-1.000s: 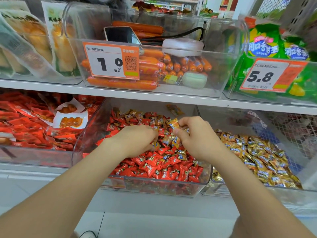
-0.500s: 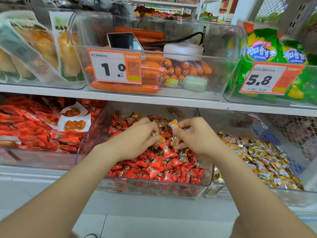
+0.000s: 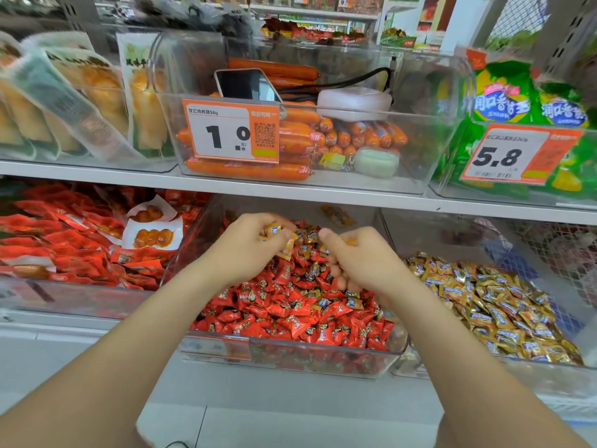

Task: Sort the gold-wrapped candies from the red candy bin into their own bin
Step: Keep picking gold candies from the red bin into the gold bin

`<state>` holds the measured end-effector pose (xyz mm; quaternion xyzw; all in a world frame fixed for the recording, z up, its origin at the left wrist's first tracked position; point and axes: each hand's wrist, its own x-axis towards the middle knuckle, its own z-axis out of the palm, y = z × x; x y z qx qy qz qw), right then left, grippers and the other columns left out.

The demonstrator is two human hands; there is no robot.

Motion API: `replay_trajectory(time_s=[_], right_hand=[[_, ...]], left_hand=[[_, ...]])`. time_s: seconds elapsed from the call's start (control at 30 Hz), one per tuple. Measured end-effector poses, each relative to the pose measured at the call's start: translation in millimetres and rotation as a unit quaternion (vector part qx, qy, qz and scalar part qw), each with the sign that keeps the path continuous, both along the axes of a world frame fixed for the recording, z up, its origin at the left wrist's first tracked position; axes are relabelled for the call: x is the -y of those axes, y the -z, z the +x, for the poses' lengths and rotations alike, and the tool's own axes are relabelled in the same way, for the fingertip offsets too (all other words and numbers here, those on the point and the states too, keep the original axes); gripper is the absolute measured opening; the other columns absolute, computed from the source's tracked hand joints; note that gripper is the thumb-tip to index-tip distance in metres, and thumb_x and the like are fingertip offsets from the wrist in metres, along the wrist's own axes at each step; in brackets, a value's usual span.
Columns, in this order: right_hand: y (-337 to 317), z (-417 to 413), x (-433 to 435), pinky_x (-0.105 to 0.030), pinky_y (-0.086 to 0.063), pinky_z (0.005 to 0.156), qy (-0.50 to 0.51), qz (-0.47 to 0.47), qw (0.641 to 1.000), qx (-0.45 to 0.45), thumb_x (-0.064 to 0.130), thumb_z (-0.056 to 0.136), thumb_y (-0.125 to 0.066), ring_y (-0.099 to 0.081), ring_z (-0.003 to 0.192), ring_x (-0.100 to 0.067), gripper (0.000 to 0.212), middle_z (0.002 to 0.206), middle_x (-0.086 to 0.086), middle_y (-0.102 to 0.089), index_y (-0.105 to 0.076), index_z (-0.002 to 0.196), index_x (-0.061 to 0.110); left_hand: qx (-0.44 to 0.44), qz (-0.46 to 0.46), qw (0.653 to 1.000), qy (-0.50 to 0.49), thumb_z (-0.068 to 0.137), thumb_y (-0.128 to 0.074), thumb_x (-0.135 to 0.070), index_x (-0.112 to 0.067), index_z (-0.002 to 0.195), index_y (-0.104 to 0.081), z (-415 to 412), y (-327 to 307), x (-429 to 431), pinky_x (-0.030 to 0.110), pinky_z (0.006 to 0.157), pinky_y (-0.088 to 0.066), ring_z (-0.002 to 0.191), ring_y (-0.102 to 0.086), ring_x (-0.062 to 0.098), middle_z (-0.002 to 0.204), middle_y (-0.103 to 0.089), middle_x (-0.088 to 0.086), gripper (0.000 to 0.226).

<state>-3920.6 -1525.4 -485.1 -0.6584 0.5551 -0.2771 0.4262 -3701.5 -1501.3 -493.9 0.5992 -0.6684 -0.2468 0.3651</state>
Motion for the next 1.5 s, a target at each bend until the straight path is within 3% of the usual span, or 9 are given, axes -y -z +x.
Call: replay_trajectory(time_s=[0.17, 0.4, 0.5, 0.7, 0.8, 0.9, 1.1, 1.33, 1.5], right_hand=[[15, -1, 13, -0.026, -0.054, 0.056, -0.041, -0.157, 0.975, -0.153, 0.018, 0.107, -0.055, -0.061, 0.056, -0.004, 0.018, 0.086, -0.003, -0.075, -0.073, 0.105, 0.020], [24, 18, 10, -0.039, -0.056, 0.075, -0.041, -0.195, 0.910, -0.364, 0.061, 0.086, -0.076, -0.066, 0.088, -0.031, 0.038, 0.089, -0.001, -0.063, -0.072, 0.090, 0.023], [19, 21, 14, -0.041, -0.062, 0.076, -0.031, -0.177, 0.938, -0.297, 0.038, 0.087, -0.075, -0.072, 0.083, -0.027, 0.015, 0.083, 0.000, -0.074, -0.079, 0.081, 0.025], [8, 8, 20, -0.037, -0.049, 0.057, 0.029, -0.132, 0.971, -0.197, 0.036, 0.091, -0.059, -0.054, 0.058, -0.030, 0.040, 0.055, -0.005, -0.051, -0.048, 0.061, 0.011], [10, 9, 26, -0.032, -0.035, 0.051, 0.040, -0.148, 0.973, -0.175, 0.031, 0.096, -0.062, -0.052, 0.062, -0.033, 0.040, 0.062, -0.011, -0.053, -0.057, 0.073, -0.002], [12, 16, 37, -0.019, -0.036, 0.044, 0.028, -0.164, 0.973, -0.161, 0.024, 0.096, -0.064, -0.061, 0.056, -0.012, 0.017, 0.072, -0.005, -0.071, -0.070, 0.092, 0.008], [12, 31, 57, -0.030, -0.049, 0.058, 0.048, -0.164, 0.966, -0.195, 0.025, 0.097, -0.050, -0.064, 0.069, -0.031, 0.030, 0.073, -0.013, -0.067, -0.068, 0.081, 0.007], [34, 31, 79, -0.035, -0.054, 0.091, -0.057, -0.163, 0.951, -0.257, 0.013, 0.101, -0.055, -0.062, 0.114, -0.031, 0.036, 0.134, -0.010, -0.057, -0.061, 0.135, 0.021], [54, 42, 87, -0.047, -0.054, 0.099, -0.131, -0.170, 0.927, -0.308, 0.021, 0.103, -0.059, -0.060, 0.120, -0.040, 0.050, 0.138, -0.018, -0.053, -0.047, 0.151, 0.022]], left_hand=[[-0.133, 0.115, 0.984, -0.030, 0.107, -0.053, -0.042, -0.018, 0.090, -0.066, -1, -1, -2, 0.025, 0.045, -0.036, 0.047, -0.039, 0.007, 0.073, -0.057, 0.001, 0.032], [-0.089, 0.054, 0.991, -0.085, 0.100, -0.066, -0.040, -0.010, 0.087, -0.070, 2, 1, 0, 0.032, 0.048, -0.051, 0.055, -0.067, 0.037, 0.060, -0.070, 0.006, 0.033], [-0.071, 0.006, 0.992, -0.102, 0.102, -0.065, -0.021, -0.019, 0.107, -0.075, 3, 2, 7, 0.032, 0.051, -0.058, 0.057, -0.073, 0.028, 0.072, -0.075, 0.004, 0.011], [0.086, -0.018, 0.992, -0.091, 0.094, -0.077, -0.033, -0.031, 0.092, -0.080, 13, 11, 38, 0.024, 0.081, -0.051, 0.088, -0.068, 0.011, 0.094, -0.074, -0.010, 0.005], [0.163, -0.004, 0.979, -0.124, 0.094, -0.071, -0.052, -0.032, 0.080, -0.073, 21, 19, 55, 0.033, 0.078, -0.056, 0.089, -0.066, 0.020, 0.092, -0.070, -0.006, 0.025], [0.267, 0.001, 0.957, -0.117, 0.105, -0.055, -0.036, -0.021, 0.106, -0.072, 27, 25, 64, 0.043, 0.081, -0.059, 0.096, -0.066, 0.031, 0.105, -0.069, 0.006, 0.023], [0.297, 0.020, 0.952, 0.067, 0.102, -0.059, -0.015, -0.031, 0.148, -0.056, 36, 36, 73, 0.037, 0.115, -0.041, 0.133, -0.052, 0.023, 0.142, -0.053, 0.002, 0.049], [0.314, 0.001, 0.948, 0.057, 0.098, -0.066, -0.015, -0.021, 0.126, -0.060, 32, 50, 85, 0.045, 0.094, -0.052, 0.109, -0.062, 0.033, 0.127, -0.046, 0.002, 0.029], [0.278, -0.031, 0.959, 0.039, 0.098, -0.065, -0.017, -0.016, 0.107, -0.058, 30, 52, 85, 0.045, 0.087, -0.050, 0.104, -0.058, 0.032, 0.111, -0.051, 0.004, 0.012]])
